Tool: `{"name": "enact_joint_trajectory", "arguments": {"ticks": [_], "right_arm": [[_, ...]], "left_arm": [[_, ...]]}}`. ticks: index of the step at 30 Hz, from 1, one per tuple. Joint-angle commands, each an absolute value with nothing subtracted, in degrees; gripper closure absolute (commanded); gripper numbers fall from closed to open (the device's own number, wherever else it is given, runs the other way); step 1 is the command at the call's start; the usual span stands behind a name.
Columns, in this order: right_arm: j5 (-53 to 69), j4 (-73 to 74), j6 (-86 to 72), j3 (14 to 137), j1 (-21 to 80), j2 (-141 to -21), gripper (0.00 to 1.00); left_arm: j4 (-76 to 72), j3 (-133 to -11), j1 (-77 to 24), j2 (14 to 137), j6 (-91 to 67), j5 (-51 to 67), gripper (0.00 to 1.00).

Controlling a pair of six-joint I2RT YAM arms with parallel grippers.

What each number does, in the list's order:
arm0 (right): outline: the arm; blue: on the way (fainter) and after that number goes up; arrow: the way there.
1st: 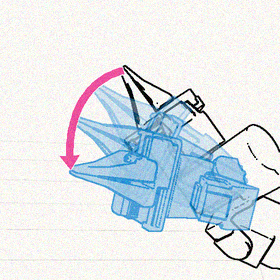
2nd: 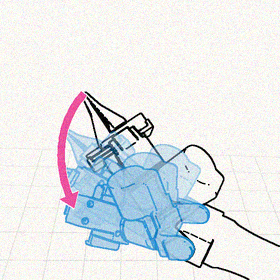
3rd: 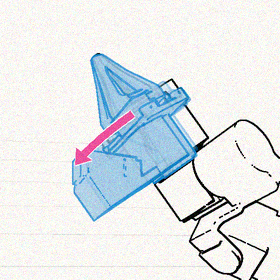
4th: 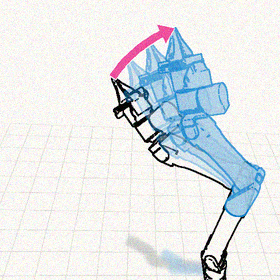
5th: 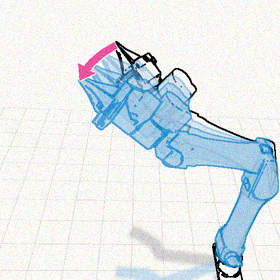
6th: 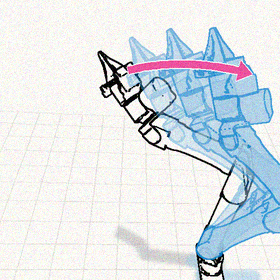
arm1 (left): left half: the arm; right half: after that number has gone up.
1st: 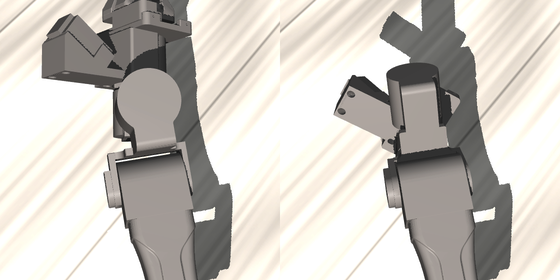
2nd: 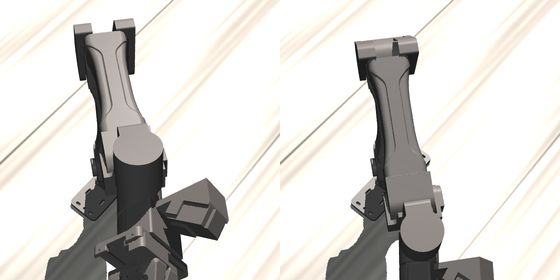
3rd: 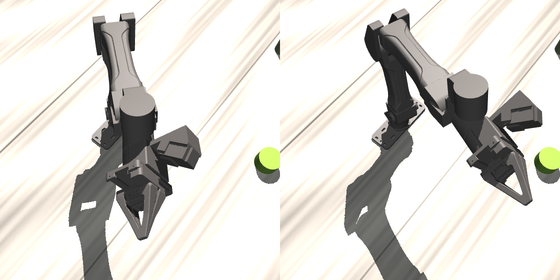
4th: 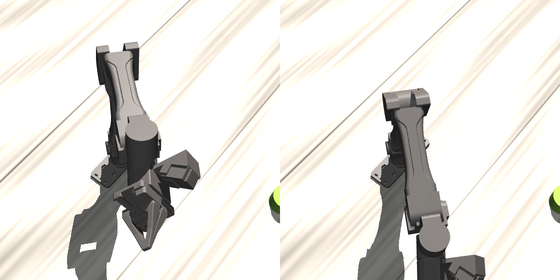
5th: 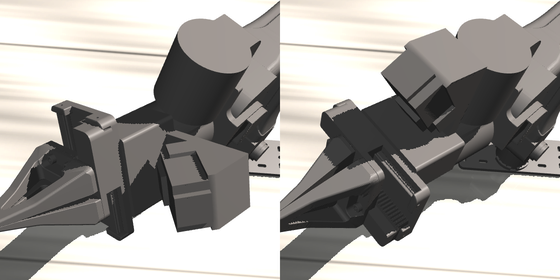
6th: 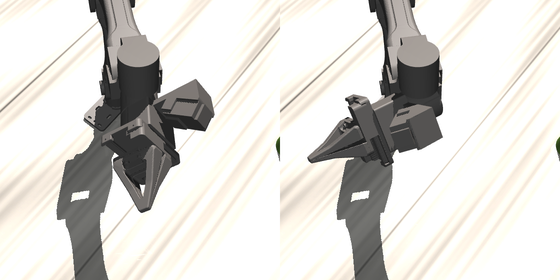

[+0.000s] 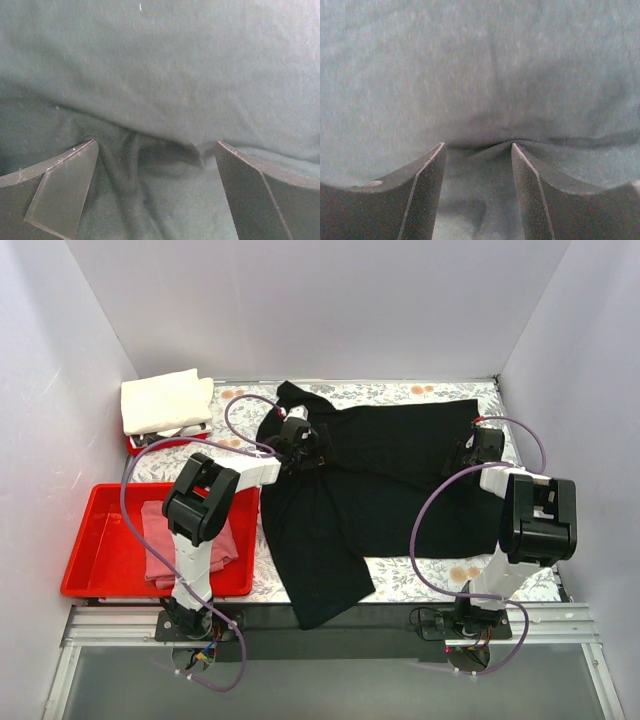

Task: Fold and stack the t-shirts
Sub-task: Flatten the tshirt out

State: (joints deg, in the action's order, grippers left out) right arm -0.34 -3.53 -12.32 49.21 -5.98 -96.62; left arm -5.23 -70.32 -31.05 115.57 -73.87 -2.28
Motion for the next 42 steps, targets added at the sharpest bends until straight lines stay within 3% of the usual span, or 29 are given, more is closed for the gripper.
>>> {"name": "enact_joint_trajectory", "arguments": {"ticks": [1,12,22,26,33,36,42], "right_arm": [[-2.6,-1.8,-13.1,52.9,-6.0,-101.5,0.50],[-4.3,4.9,-13.0,71.0,-4.9,-114.9,0.50],[-1.9,7.2,-11.8,79.1,-3.0,-117.0,0.50],[-0.8,6.9,-11.2,77.5,-2.1,-112.2,0.49],[-0.4,4.7,-10.2,67.8,-1.2,-95.6,0.47],[-0.4,4.1,-9.7,61.8,-1.2,-88.4,0.46],[-0.4,3.4,-9.4,51.6,-1.2,-75.3,0.44]], "left_arm": [[-0.4,-71.4,-28.5,120.1,-72.8,-2.0,0.03],[1.2,-82.4,-23.3,128.0,-68.5,3.2,0.03],[1.7,-93.4,-23.4,128.5,-64.6,2.2,0.03],[0.4,-89.0,-26.0,120.3,-62.3,-4.6,0.03],[-4.0,-65.6,-34.6,93.4,-66.0,-23.0,0.03],[-0.4,-56.2,-40.3,83.5,-71.8,-30.6,0.03],[16.7,-44.7,-48.8,74.1,-85.6,-32.4,0.03]]}}
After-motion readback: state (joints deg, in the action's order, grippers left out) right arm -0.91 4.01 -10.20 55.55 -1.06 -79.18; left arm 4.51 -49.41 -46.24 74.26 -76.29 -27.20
